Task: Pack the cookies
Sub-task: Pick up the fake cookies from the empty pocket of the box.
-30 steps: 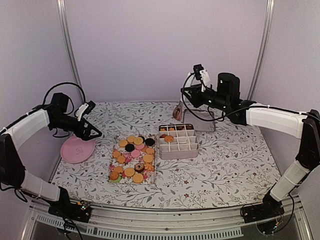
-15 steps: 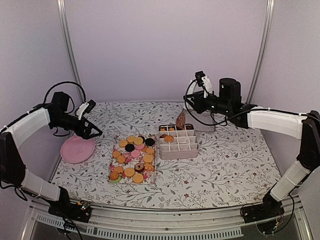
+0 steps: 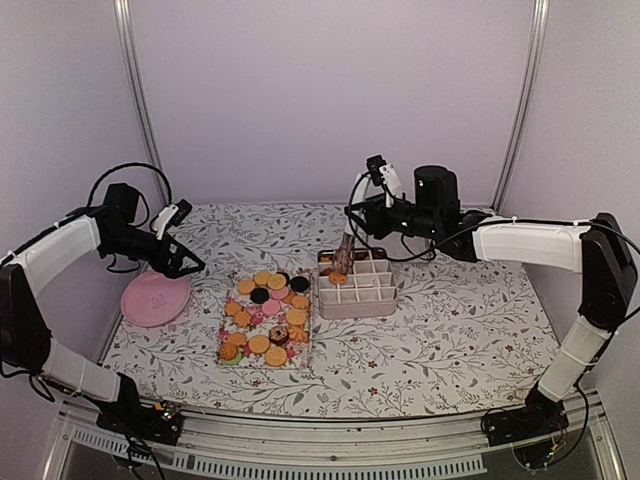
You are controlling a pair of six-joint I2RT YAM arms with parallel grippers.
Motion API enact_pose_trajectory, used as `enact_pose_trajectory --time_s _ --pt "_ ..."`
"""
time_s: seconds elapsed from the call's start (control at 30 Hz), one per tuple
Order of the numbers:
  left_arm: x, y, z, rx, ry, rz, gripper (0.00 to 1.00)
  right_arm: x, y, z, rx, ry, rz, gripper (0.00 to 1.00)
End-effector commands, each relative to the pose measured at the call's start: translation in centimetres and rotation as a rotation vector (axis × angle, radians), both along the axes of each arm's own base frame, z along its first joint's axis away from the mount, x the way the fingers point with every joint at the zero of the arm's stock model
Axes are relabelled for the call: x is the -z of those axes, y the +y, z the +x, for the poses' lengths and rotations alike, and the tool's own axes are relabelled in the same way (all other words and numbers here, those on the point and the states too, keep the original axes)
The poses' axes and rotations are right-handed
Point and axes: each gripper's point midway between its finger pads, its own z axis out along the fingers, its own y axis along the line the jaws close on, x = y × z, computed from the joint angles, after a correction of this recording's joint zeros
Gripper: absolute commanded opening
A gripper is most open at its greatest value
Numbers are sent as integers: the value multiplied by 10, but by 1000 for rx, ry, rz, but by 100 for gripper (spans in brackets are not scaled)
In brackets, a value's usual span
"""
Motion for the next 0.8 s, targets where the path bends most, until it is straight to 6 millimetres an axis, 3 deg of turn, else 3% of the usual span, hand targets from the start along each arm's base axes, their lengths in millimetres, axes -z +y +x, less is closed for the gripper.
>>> enact_pose_trajectory --time_s 0.0,0.3,0.77 --pt "-4 -4 2 10 -18 -5 99 -33 9 7 3 -73 61 33" --pt "-3 -3 0 10 -24 4 99 -22 20 12 2 -77 20 34" --pt "-3 -2 -1 8 -31 11 99 13 24 15 -6 -27 -31 34"
